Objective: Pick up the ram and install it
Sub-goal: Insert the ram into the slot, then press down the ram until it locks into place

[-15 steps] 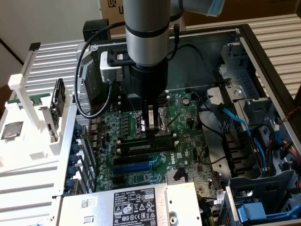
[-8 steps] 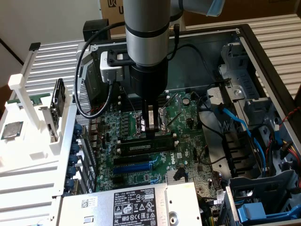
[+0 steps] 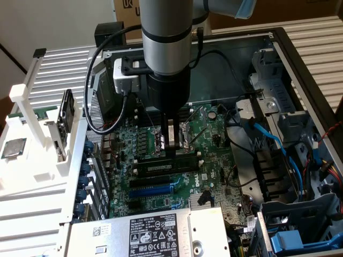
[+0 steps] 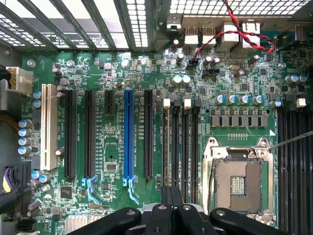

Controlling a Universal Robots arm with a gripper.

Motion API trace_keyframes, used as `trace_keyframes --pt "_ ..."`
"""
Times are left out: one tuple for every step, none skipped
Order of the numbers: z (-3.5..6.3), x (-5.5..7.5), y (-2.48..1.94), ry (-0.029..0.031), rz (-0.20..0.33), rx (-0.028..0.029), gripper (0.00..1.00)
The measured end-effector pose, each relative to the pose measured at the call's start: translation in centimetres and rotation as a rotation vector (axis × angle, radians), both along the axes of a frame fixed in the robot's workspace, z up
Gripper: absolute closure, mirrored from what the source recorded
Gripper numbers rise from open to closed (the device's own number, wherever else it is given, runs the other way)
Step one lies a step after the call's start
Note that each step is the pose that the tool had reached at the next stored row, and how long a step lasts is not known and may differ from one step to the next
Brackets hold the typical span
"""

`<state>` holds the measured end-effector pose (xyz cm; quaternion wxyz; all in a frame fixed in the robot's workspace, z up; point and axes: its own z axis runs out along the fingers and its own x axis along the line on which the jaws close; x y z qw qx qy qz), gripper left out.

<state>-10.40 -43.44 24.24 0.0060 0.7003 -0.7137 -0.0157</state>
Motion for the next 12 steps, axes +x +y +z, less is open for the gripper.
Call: trace_keyframes --pt "0.00 0.00 0.00 0.0000 0.000 0.0000 0.90" --pt "0.00 0.00 0.00 0.0000 0.000 0.0000 0.90" --pt "0.01 0.00 0.00 0.0001 0.000 -0.0001 0.90" --pt "0.01 0.00 0.01 0.0001 0.000 -0.0002 0.90" --pt "0.00 0.00 0.03 0.0001 0.000 0.0000 0.90" --pt "0.01 0.00 0.06 0.0001 -0.001 -0.0001 0.90" --pt "0.01 0.00 0.06 0.0001 0.000 -0.0001 0.90" --pt "0.00 0.00 0.06 0.0001 -0.001 -0.0001 0.90" --pt "0.01 0.00 0.09 0.0000 0.000 -0.0003 0.90" --pt "0.00 -0.01 0.16 -0.0003 -0.001 -0.0002 0.90" --pt "0.00 -0.01 0.18 -0.0004 -0.001 0.0000 0.90" --pt "0.00 0.00 0.21 -0.0005 -0.001 -0.0001 0.90"
